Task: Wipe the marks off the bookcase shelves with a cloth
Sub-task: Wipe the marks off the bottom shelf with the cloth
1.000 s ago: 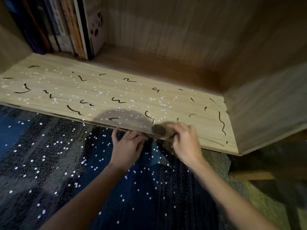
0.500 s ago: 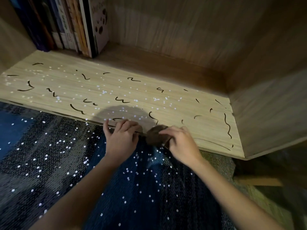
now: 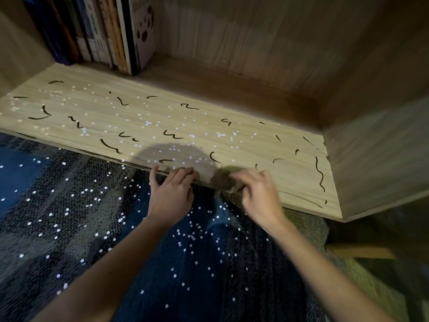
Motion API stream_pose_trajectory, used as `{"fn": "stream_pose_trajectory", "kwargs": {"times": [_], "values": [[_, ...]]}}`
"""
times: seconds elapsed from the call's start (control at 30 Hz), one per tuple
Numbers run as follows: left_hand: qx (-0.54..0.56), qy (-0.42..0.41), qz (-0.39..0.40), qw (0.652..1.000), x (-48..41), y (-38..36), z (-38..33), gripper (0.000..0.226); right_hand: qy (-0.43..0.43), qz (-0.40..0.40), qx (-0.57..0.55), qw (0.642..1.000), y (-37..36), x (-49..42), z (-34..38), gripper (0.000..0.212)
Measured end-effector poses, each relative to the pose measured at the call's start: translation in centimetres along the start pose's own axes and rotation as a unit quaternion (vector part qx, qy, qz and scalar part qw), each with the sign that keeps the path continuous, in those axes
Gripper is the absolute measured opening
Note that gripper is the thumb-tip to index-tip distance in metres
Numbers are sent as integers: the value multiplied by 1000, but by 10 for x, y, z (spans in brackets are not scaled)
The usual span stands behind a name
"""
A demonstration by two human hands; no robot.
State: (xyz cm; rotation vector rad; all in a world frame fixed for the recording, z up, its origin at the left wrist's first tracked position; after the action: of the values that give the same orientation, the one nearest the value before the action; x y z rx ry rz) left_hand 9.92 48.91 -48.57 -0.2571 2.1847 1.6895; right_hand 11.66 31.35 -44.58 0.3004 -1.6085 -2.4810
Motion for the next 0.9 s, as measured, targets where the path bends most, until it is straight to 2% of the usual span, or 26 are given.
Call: {"fn": "stream_pose_trajectory", "kwargs": {"times": [0.07, 0.13, 0.23, 0.3, 0.37, 0.5, 0.63, 0.7, 0.8, 0.87, 0.9], "values": [[0, 2, 13, 1000, 0, -1, -2, 37, -55, -41, 45, 997, 10, -21, -25, 55], [0, 7, 34, 999, 0, -2, -1, 35, -54, -25, 77, 995, 3, -26, -22, 55], [9, 18, 60, 998, -1, -4, 0, 38, 15, 26, 64, 998, -18, 7, 13, 54], [11, 12, 58, 998, -1, -5, -1, 39, 47, 48, -1, 998, -19, 31, 30, 52], [10, 11, 49, 999, 0, -5, -1, 40, 9, 38, -32, 999, -6, 22, 22, 49], [7, 8, 49, 999, 1, -4, -2, 36, -52, -41, 49, 997, 18, -44, -12, 49], [8, 5, 51, 999, -3, -2, -3, 31, -40, 6, 91, 995, -7, -45, -9, 54], [8, 10, 57, 998, -4, -4, -3, 31, 8, 15, 70, 997, -14, -18, 6, 53], [9, 21, 54, 998, -5, -3, -4, 28, 68, 92, -21, 993, -17, 21, 22, 49], [19, 32, 50, 998, -8, -1, -4, 24, 13, 90, -79, 993, -6, 26, 7, 48], [23, 36, 49, 998, -10, 0, -5, 25, -19, 39, -92, 995, 5, 23, -5, 49]]}}
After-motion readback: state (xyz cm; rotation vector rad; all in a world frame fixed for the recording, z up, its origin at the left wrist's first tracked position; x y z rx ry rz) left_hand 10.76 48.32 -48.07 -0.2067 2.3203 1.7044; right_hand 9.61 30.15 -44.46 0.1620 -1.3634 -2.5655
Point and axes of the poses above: each hand's wrist, its own x-axis away from the middle knuckle, its own y-axis out of the back of the hand, z = x × y, the point moved 8 cm from there along -x, towards the middle knuckle
